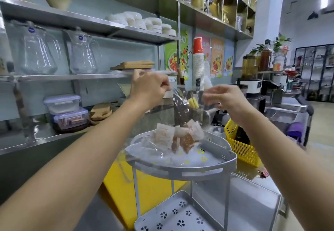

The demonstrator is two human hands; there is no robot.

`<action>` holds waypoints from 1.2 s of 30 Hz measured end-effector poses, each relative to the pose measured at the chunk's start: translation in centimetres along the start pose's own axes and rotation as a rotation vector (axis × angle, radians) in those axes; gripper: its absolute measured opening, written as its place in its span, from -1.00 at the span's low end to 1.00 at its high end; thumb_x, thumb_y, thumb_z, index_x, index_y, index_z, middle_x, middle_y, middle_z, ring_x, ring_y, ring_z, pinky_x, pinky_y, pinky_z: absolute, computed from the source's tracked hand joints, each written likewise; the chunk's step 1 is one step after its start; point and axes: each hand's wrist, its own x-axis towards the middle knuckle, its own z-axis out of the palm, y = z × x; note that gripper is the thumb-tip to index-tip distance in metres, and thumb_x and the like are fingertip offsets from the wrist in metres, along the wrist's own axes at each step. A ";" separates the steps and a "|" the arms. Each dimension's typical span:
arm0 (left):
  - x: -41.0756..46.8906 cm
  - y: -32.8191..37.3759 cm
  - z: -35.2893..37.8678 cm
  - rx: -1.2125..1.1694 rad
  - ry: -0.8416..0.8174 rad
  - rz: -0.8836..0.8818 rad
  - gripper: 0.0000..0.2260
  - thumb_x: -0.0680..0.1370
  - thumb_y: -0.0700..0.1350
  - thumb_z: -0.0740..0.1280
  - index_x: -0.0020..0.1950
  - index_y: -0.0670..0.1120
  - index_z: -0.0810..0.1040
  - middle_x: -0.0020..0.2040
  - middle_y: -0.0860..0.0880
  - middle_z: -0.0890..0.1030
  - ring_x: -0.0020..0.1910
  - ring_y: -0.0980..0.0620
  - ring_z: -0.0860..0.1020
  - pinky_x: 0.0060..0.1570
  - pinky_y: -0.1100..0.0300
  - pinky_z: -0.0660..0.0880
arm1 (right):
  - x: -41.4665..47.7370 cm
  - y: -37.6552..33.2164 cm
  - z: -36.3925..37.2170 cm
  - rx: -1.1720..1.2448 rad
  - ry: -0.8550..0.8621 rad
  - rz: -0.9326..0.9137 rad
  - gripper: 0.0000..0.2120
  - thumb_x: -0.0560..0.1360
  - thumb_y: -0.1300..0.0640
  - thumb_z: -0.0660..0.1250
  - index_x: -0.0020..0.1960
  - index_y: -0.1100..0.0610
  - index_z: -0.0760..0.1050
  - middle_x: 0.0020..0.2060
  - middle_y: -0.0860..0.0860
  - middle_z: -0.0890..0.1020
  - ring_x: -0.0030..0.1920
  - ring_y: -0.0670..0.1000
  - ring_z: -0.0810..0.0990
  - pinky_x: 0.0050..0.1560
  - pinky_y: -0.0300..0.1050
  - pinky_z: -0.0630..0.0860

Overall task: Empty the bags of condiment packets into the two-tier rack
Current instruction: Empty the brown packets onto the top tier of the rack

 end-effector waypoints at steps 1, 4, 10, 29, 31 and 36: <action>-0.5 -0.5 0.3 0.030 0.011 0.007 -0.91 0.49 0.00 0.32 -0.13 0.04 0.61 -0.14 0.10 0.62 -0.02 0.04 0.48 0.22 0.01 0.11 | -0.3 0.7 0.3 0.006 -0.009 0.011 -0.92 0.38 0.26 0.41 -0.12 0.20 0.59 -0.31 0.01 0.66 -0.34 -0.10 0.59 -0.27 -0.23 0.46; -2.2 -2.9 1.0 0.099 0.101 -0.051 -0.52 0.38 0.13 0.41 0.26 0.06 0.42 0.24 -0.03 0.49 0.23 -0.05 0.36 0.28 -0.03 0.09 | -0.5 1.7 1.1 0.052 0.077 -0.057 -0.89 0.36 0.36 0.41 -0.27 0.18 0.57 -0.52 -0.05 0.62 -0.47 -0.13 0.55 -0.38 -0.31 0.46; -5.7 -8.1 1.1 -0.623 -0.010 -0.673 0.10 0.10 0.17 0.55 0.45 0.08 -0.05 0.45 -0.18 0.25 0.38 -0.15 0.30 0.32 -0.17 0.28 | -0.1 1.1 0.3 0.202 0.086 -0.107 -0.88 0.37 0.34 0.40 -0.25 0.14 0.57 -0.51 -0.09 0.64 -0.45 -0.13 0.56 -0.38 -0.34 0.51; -8.3 -10.2 0.4 -0.584 -0.525 -0.542 -0.95 0.38 -0.05 0.47 -0.27 0.00 0.70 -0.22 -0.01 0.71 -0.20 0.12 0.61 -0.11 0.22 0.47 | -2.8 5.4 2.7 0.093 0.130 0.114 -0.94 0.39 0.27 0.41 -0.20 0.28 0.61 -0.38 0.12 0.58 -0.36 0.00 0.51 -0.38 -0.34 0.48; -7.3 -9.8 0.0 -0.622 -0.448 -0.540 -0.91 0.38 -0.03 0.46 -0.28 -0.02 0.70 -0.27 0.01 0.70 -0.24 0.16 0.59 -0.11 0.20 0.48 | -1.8 3.6 2.4 0.134 0.207 0.073 -0.94 0.38 0.23 0.43 -0.27 0.19 0.59 -0.38 0.07 0.59 -0.36 -0.04 0.53 -0.35 -0.34 0.47; -4.0 -8.0 -0.5 -0.791 -0.245 -0.576 -0.92 0.42 -0.15 0.43 -0.26 -0.12 0.65 -0.35 -0.04 0.68 -0.35 0.09 0.61 -0.31 0.25 0.52 | 0.7 -0.8 1.5 0.247 0.311 0.029 -0.87 0.41 0.21 0.41 -0.30 0.14 0.53 -0.35 0.05 0.59 -0.34 -0.06 0.52 -0.33 -0.28 0.42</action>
